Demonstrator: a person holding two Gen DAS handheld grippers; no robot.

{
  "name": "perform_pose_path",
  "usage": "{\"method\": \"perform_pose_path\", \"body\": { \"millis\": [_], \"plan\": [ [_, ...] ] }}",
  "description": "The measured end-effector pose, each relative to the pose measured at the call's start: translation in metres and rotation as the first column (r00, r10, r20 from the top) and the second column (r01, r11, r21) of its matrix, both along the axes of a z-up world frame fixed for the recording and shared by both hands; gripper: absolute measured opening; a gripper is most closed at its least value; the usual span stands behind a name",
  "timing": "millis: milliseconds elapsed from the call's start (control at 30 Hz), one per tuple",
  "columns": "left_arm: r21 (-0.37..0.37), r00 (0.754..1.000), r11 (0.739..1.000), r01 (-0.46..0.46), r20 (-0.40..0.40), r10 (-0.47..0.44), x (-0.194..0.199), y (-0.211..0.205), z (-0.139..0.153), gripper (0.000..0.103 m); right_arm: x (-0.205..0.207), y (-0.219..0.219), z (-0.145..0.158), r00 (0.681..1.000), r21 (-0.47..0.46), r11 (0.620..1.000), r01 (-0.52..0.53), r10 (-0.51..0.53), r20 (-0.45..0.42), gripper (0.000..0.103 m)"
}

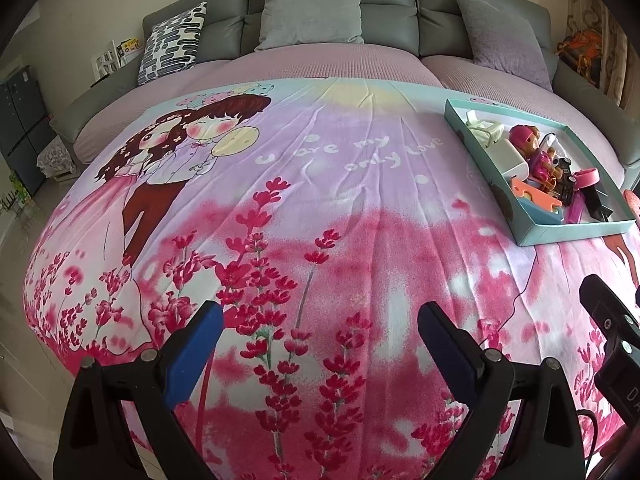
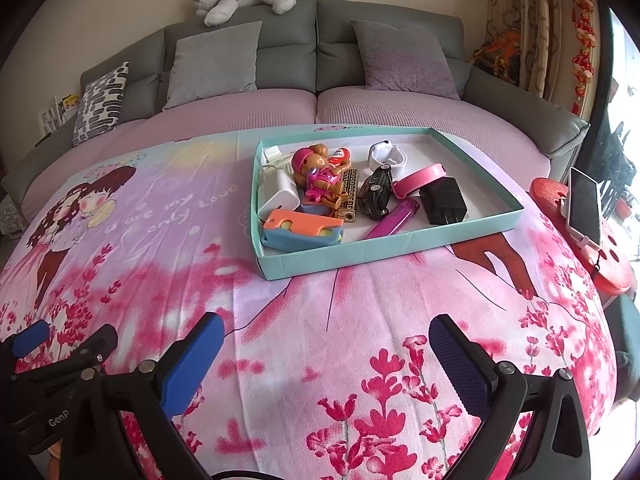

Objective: Organize rigid objects

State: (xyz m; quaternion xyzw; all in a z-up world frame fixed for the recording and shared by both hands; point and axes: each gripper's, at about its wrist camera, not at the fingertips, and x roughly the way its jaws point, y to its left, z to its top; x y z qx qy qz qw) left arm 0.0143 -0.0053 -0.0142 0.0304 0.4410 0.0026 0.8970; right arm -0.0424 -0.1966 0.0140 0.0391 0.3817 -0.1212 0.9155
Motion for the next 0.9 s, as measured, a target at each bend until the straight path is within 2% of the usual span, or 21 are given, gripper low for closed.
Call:
{"method": "perform_pose_path", "body": {
  "millis": [367,900],
  "plan": [
    [-0.029,0.998,0.998,-0.055,-0.013,0.055,0.001,0.012,-0.002,0.098,0.002,-0.001,-0.003,1.0,0.004,1.0,-0.004,0.004,-0.014,0.103],
    [-0.009,0.999,0.999,-0.042,-0.013,0.042,0.0,0.009,-0.002,0.098,0.0,-0.003,-0.002,1.0,0.004,1.0,0.014,-0.014,-0.01,0.103]
  ]
}}
